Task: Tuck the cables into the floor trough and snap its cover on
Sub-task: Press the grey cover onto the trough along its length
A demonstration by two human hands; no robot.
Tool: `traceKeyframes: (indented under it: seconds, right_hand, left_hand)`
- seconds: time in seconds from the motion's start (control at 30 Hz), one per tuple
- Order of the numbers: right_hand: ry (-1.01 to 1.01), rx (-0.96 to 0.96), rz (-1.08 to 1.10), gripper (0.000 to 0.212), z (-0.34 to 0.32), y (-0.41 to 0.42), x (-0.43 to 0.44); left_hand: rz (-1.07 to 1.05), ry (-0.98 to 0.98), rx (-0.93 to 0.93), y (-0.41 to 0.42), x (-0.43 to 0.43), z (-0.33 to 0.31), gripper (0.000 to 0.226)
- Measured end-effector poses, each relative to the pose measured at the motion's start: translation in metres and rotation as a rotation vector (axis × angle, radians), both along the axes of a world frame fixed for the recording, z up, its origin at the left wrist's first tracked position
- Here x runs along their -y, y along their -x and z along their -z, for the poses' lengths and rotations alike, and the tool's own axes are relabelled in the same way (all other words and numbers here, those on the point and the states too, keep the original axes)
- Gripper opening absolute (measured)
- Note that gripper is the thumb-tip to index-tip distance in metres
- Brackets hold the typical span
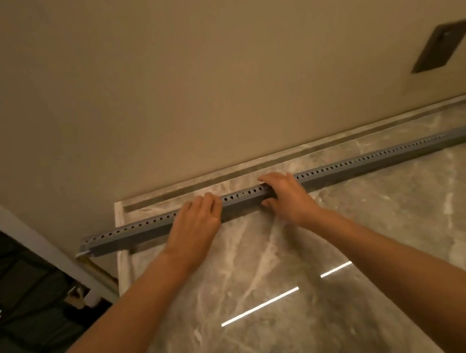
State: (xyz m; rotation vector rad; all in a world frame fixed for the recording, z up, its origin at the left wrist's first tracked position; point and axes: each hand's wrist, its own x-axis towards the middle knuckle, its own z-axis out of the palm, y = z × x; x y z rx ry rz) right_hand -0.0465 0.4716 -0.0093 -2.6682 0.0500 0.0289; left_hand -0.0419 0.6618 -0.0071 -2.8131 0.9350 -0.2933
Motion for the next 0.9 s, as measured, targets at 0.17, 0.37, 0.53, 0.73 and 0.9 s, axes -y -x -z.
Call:
traceKeyframes:
  seconds: [0.17,0.37,0.53,0.73,0.9]
  right_hand:
    - [0.098,0.016,0.094,0.056,0.015,0.008,0.069]
    - [0.094,0.027,0.119,0.055,0.021,0.004,0.132]
    - [0.125,0.050,0.116,0.039,0.017,-0.001,0.184]
    - [0.241,0.107,0.225,0.025,0.012,-0.002,0.273]
    - [0.314,0.079,0.227,0.029,0.014,-0.007,0.329]
  left_hand:
    - [-0.152,0.050,-0.249,-0.023,0.030,-0.005,0.041]
    - [-0.310,-0.025,-0.375,-0.039,0.058,-0.014,0.022]
    - [-0.286,0.029,-0.351,-0.032,0.132,-0.009,0.032]
    - [-0.217,0.126,-0.283,-0.029,0.248,0.000,0.033]
    - [-0.260,0.173,-0.242,-0.033,0.279,0.009,0.027]
